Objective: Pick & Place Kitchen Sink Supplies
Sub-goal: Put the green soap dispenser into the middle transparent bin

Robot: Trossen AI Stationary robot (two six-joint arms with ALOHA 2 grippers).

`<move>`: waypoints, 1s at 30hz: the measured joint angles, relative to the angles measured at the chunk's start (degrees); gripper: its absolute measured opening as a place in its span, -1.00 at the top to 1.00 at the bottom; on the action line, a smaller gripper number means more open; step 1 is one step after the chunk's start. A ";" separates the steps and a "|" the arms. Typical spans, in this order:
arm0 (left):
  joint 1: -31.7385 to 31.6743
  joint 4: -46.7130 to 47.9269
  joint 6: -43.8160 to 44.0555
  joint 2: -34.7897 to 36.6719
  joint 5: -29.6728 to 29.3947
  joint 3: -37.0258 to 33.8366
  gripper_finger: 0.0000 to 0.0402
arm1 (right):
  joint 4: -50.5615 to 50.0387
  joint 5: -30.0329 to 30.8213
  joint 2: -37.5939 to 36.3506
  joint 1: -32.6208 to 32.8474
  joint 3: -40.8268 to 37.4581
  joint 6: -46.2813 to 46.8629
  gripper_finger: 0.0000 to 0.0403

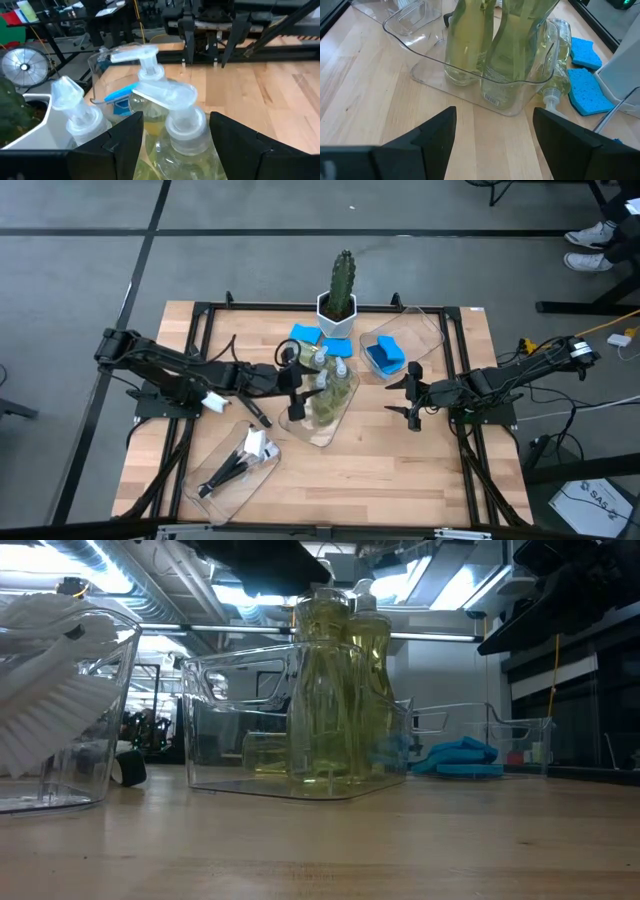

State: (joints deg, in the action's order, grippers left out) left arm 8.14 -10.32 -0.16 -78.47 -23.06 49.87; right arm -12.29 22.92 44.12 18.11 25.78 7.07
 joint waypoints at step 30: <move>-0.04 19.75 9.33 3.54 3.62 0.00 0.06 | -0.02 0.02 0.01 0.00 0.01 -0.56 -0.30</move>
State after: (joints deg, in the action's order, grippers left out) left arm 8.10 9.43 9.17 -74.93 -19.44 49.87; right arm -12.32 22.94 44.13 18.11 25.79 6.51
